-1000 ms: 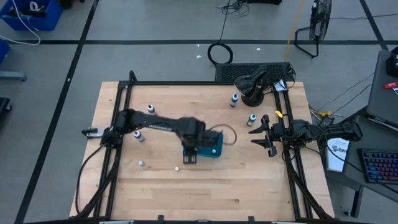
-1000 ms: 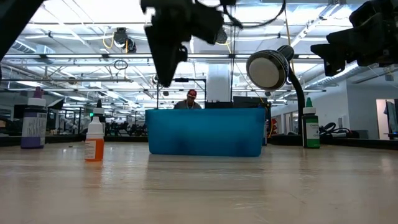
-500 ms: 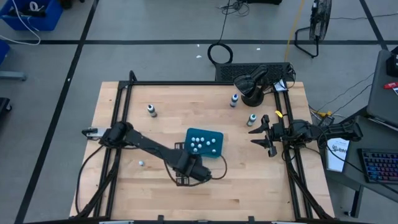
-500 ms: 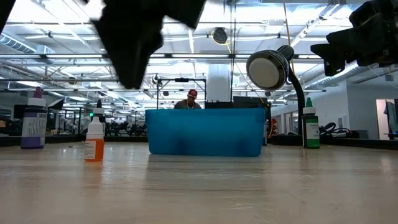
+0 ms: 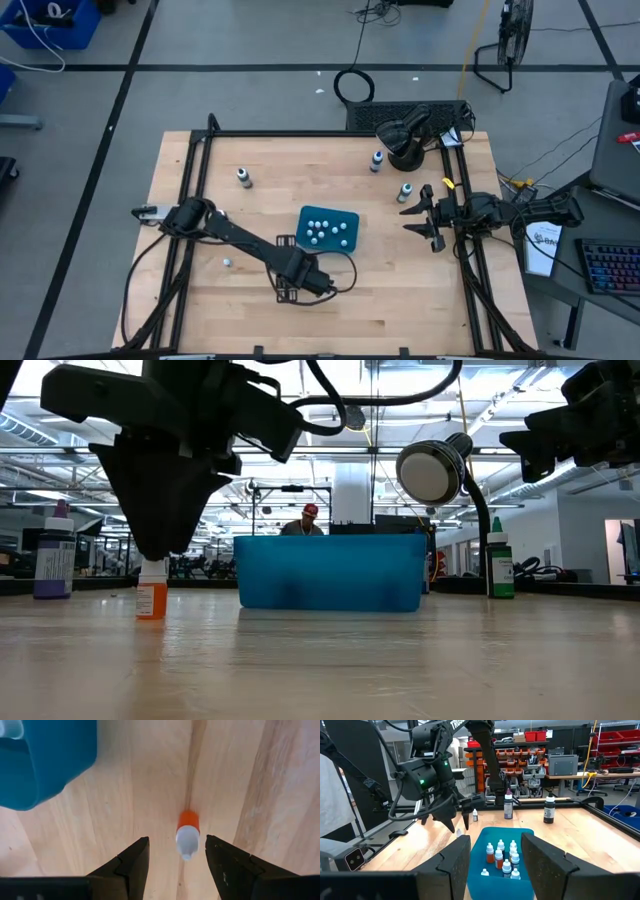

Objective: Pick & Place food coloring
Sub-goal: Put the small orange food coloring bottle into the blue bin

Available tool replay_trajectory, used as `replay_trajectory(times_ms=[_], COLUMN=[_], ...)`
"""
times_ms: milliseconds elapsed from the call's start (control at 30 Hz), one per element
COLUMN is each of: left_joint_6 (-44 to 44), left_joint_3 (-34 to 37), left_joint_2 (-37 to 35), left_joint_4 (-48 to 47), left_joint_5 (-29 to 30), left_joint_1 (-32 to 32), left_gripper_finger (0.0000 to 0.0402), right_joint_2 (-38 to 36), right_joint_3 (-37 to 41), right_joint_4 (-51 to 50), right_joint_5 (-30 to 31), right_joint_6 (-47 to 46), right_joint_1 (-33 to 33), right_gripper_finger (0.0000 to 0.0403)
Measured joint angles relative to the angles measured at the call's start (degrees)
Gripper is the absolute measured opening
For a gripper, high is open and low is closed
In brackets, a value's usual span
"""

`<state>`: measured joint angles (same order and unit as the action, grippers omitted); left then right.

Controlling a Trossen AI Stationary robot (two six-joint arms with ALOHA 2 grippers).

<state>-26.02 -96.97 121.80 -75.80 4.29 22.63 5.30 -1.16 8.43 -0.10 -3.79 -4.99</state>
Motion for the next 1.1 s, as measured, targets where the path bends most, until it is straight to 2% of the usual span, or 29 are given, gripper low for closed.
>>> replay_trajectory(times_ms=[400, 500, 800, 967, 1100], left_joint_6=[-0.26, -0.04, -2.37, -2.97, -2.58], left_joint_3=[5.14, 7.53, 22.34, 29.22, 31.77], left_joint_2=[-0.07, -2.16, -14.44, -16.26, -16.26], left_joint_4=[5.00, 7.53, 23.45, 32.40, 35.03], left_joint_5=[-1.35, -1.61, -2.72, -4.13, -4.75], left_joint_1=[0.22, 0.22, 0.05, -0.29, -0.80], left_gripper_finger=[0.0198, 0.0196, 0.0193, 0.0189, 0.0187], right_joint_2=[0.00, 0.00, 0.02, 0.02, 0.02], right_joint_3=[0.00, -0.01, 0.01, 0.01, 0.00], right_joint_4=[0.01, 0.02, 0.00, 0.04, -0.02], right_joint_5=[0.00, 0.01, 0.00, 0.00, 0.01], right_joint_6=[-0.02, 0.00, 0.00, 0.00, -0.02], right_joint_1=[0.01, 0.02, 0.00, 0.02, 0.00], right_gripper_finger=[0.0165, 0.0166, 0.0167, 0.0165, 0.0166])
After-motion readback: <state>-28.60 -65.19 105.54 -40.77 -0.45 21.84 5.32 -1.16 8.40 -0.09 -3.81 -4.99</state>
